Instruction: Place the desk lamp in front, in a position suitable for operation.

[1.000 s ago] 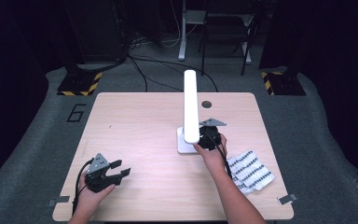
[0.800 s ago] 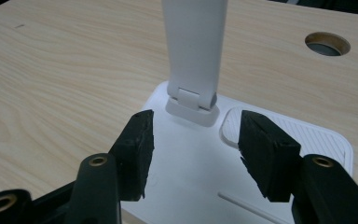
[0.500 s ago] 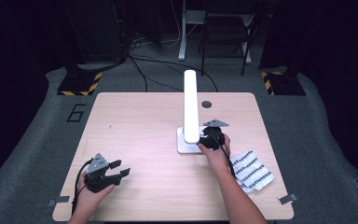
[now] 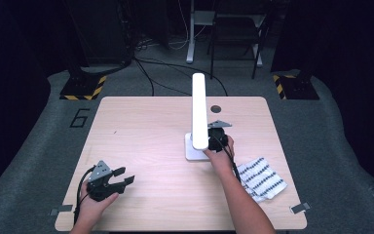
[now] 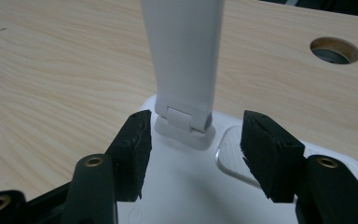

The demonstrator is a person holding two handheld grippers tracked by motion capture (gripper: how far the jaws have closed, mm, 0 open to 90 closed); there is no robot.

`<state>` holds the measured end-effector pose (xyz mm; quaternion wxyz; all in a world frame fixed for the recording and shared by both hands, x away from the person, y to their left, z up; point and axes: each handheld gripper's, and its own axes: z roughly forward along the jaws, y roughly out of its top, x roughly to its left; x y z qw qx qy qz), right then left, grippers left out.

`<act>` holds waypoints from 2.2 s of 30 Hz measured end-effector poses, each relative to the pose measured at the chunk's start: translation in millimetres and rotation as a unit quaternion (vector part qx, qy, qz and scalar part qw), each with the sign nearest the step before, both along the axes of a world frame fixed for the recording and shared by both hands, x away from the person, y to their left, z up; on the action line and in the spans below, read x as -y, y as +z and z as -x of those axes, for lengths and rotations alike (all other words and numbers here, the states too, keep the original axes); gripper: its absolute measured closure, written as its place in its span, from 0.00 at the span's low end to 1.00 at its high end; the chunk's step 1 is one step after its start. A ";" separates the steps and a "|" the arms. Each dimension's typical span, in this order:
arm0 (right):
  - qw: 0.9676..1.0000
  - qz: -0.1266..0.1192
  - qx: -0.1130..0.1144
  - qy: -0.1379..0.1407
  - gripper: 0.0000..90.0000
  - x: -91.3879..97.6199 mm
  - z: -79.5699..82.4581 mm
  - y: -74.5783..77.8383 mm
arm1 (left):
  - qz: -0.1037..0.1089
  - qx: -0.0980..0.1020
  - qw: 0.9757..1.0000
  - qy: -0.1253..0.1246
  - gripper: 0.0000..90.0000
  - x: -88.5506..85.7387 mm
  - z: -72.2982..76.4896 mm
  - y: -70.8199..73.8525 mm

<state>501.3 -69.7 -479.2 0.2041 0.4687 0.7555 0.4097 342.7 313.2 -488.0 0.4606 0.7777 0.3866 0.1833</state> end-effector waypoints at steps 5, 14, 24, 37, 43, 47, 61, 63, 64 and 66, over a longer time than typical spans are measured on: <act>1.000 -0.008 -0.001 0.001 0.47 -7.9 -6.4 -0.1 | 0.000 -0.001 1.000 -0.001 0.50 -0.6 0.0 -0.6; 1.000 -0.002 0.023 0.014 0.46 -17.8 -14.4 3.6 | -0.004 -0.006 1.000 -0.003 0.50 -2.3 -0.4 -0.2; 1.000 0.002 0.020 0.020 0.43 -21.5 -16.9 4.7 | 0.001 -0.003 1.000 0.001 0.50 -1.1 -0.9 -1.2; 0.997 -0.008 0.002 0.081 0.44 -52.6 1.8 -0.2 | 0.006 -0.003 1.000 -0.009 0.50 4.3 0.6 2.4; 0.993 -0.009 0.012 0.121 0.48 -72.6 14.4 -1.0 | 0.004 -0.001 1.000 -0.014 0.50 7.1 0.4 3.1; 0.993 -0.004 0.027 0.116 0.49 -82.2 20.4 2.6 | -0.002 0.001 1.000 -0.019 0.50 8.0 0.2 3.1; 0.998 -0.005 0.038 0.050 0.43 -69.3 7.6 -0.4 | 0.001 -0.004 1.000 -0.020 0.50 8.8 0.4 2.3; 0.998 -0.005 0.039 0.045 0.42 -71.9 4.4 1.4 | 0.000 -0.003 1.000 -0.018 0.50 7.9 -0.6 1.5; 0.998 0.000 0.047 0.044 0.42 -72.2 1.7 2.0 | 0.008 -0.002 1.000 -0.011 0.50 8.8 -0.5 0.4; 0.998 0.001 0.044 0.043 0.42 -72.4 -0.3 3.0 | 0.006 -0.007 1.000 -0.016 0.50 7.6 -0.5 1.1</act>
